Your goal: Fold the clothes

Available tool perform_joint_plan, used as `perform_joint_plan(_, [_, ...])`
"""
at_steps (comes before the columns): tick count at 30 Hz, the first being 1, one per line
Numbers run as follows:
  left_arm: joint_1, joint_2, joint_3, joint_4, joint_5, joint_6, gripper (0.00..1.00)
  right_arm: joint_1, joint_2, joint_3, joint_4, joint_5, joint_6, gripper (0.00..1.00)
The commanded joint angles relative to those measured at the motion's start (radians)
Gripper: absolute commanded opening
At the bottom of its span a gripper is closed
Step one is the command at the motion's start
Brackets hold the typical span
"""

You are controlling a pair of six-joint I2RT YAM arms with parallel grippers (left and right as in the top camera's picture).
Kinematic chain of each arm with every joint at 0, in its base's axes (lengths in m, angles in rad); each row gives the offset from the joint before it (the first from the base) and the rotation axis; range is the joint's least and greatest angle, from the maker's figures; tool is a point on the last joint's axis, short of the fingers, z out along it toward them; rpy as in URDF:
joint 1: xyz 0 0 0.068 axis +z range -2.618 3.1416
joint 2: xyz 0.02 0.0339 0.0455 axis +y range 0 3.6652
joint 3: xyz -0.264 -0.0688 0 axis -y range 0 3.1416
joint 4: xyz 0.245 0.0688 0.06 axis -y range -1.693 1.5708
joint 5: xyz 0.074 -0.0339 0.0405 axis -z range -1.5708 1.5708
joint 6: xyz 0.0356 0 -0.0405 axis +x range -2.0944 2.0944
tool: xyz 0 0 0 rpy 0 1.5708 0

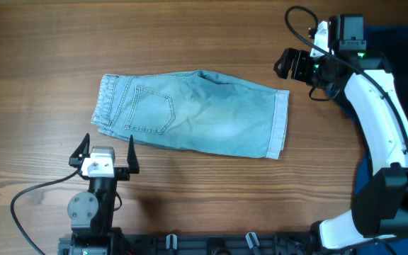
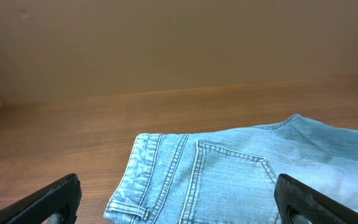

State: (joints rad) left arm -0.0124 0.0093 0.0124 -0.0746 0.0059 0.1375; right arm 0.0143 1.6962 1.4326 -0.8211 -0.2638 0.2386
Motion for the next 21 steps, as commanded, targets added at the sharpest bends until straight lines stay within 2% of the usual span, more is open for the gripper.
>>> perform_joint_plan(1, [-0.003, -0.003, -0.006, 0.000, 0.008, 0.013, 1.00, 0.000, 0.008, -0.002, 0.006, 0.013, 0.004, 1.00])
perform_joint_plan(7, [-0.003, -0.003, -0.006, 0.060, 0.008, 0.013, 1.00, 0.000, 0.008, -0.002, 0.006, 0.013, 0.005, 1.00])
perform_joint_plan(12, [-0.003, -0.003, -0.006, 0.000, 0.008, 0.013, 1.00, 0.000, 0.008, -0.002, 0.006, 0.013, 0.004, 1.00])
perform_joint_plan(21, [-0.003, -0.001, -0.006, 0.001, 0.039, 0.012, 1.00, 0.000, 0.008, -0.002, 0.006, 0.013, 0.005, 1.00])
